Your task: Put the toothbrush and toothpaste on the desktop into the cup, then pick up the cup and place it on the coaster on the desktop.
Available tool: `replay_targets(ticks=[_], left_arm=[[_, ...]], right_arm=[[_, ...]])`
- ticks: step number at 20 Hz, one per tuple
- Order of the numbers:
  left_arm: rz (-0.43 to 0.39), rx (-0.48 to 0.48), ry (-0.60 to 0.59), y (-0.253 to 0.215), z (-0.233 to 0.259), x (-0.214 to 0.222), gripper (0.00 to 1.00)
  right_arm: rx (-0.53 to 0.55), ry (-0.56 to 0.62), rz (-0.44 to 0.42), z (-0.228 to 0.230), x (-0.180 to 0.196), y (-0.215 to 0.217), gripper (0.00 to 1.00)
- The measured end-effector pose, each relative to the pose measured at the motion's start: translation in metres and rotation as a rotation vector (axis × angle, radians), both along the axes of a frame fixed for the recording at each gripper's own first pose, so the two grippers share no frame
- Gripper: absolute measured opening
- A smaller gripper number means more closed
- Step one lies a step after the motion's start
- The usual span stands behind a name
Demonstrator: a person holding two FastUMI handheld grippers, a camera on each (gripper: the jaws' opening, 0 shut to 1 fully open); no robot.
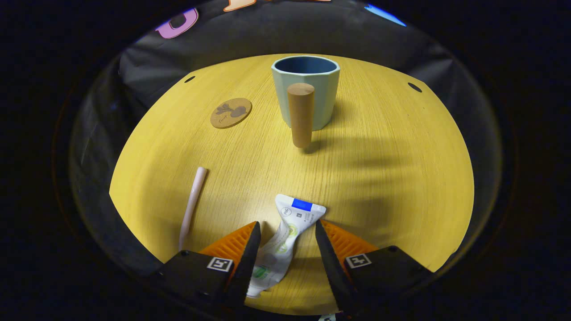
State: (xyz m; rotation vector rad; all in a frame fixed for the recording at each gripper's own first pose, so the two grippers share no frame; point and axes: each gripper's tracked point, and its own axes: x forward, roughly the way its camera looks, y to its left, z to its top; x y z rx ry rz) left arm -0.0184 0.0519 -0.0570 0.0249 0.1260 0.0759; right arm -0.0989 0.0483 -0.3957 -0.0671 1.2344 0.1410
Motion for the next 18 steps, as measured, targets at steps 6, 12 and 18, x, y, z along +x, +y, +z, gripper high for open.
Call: replay_targets(ticks=[6,12,18], left_arm=[[-0.027,-0.009,0.046,-0.012,-0.018,0.0,0.96],[-0.105,-0.051,0.178,-0.048,-0.06,-0.001,0.96],[-0.195,-0.073,0.398,-0.085,-0.122,-0.016,0.96]], right_arm=[[-0.033,0.012,0.05,-0.005,0.005,-0.01,0.14],[-0.032,-0.002,0.086,-0.004,0.005,-0.01,0.16],[-0.019,-0.017,0.096,-0.003,0.005,-0.01,0.16]])
